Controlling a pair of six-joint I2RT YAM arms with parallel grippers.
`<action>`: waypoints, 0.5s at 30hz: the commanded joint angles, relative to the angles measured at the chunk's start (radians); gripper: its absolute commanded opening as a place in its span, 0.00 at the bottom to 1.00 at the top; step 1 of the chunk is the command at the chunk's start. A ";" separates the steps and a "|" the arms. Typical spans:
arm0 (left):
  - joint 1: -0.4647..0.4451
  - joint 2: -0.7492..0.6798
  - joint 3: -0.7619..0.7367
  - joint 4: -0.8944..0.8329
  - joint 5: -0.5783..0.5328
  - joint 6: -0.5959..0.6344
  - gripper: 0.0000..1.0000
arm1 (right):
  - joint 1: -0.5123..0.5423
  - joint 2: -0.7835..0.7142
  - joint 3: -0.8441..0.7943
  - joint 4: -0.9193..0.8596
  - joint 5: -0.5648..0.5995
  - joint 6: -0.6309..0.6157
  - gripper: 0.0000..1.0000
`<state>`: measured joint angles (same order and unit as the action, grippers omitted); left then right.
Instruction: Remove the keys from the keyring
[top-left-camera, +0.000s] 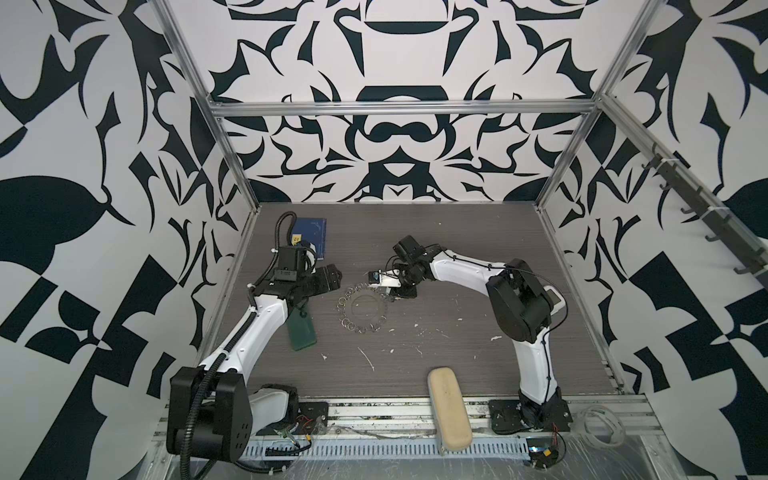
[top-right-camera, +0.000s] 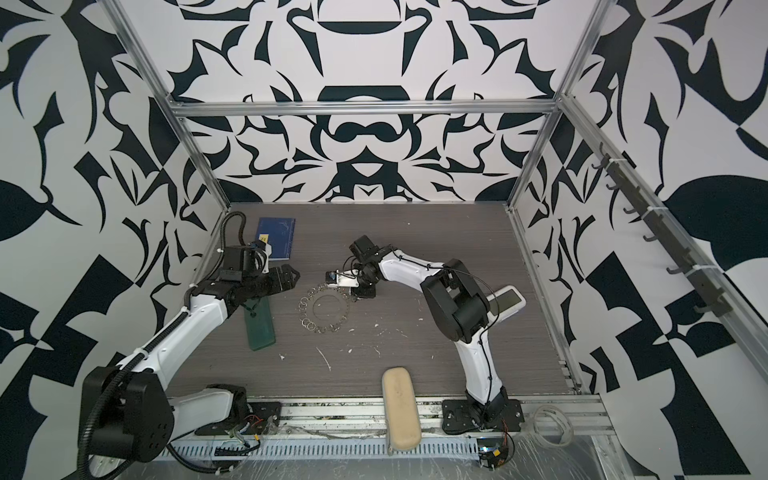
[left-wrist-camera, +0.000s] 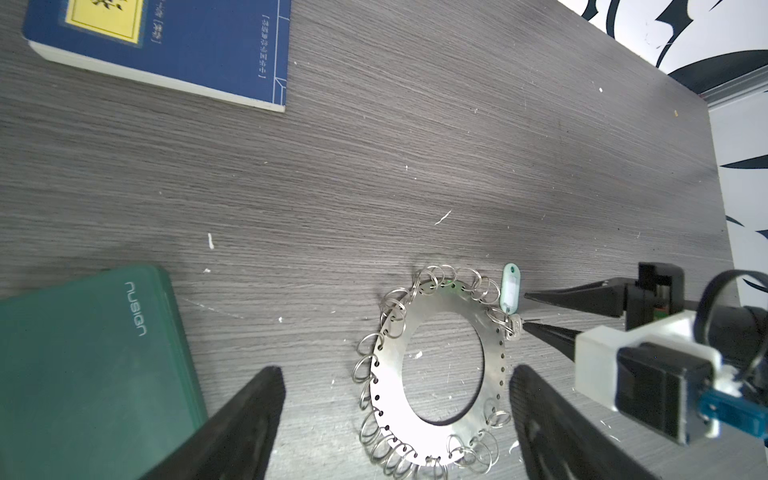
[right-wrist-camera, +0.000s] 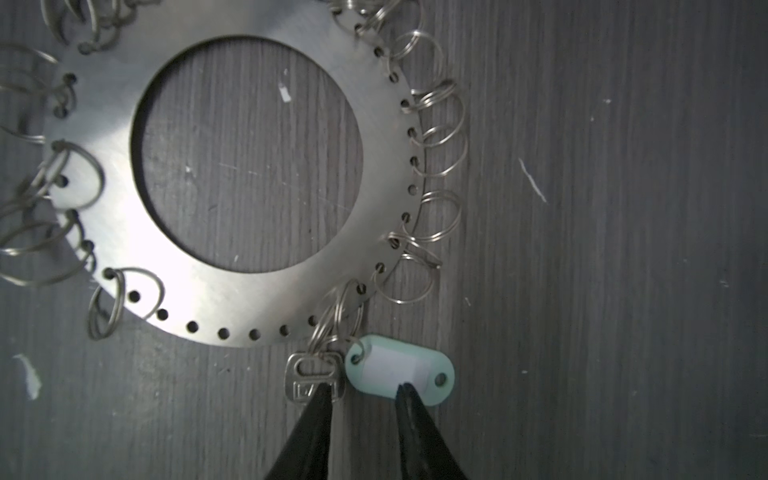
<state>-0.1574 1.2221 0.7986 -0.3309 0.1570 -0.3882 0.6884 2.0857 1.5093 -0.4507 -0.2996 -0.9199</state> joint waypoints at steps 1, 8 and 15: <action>-0.002 -0.018 -0.017 -0.019 0.002 0.005 0.89 | -0.001 -0.009 0.040 -0.021 -0.016 -0.006 0.30; -0.001 -0.015 -0.016 -0.020 0.002 0.006 0.88 | 0.005 0.008 0.050 -0.022 -0.024 -0.004 0.29; -0.002 -0.021 -0.016 -0.024 -0.001 0.005 0.88 | 0.014 0.020 0.053 -0.021 -0.027 -0.004 0.29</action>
<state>-0.1574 1.2221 0.7986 -0.3332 0.1566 -0.3882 0.6933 2.1056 1.5249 -0.4557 -0.3042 -0.9199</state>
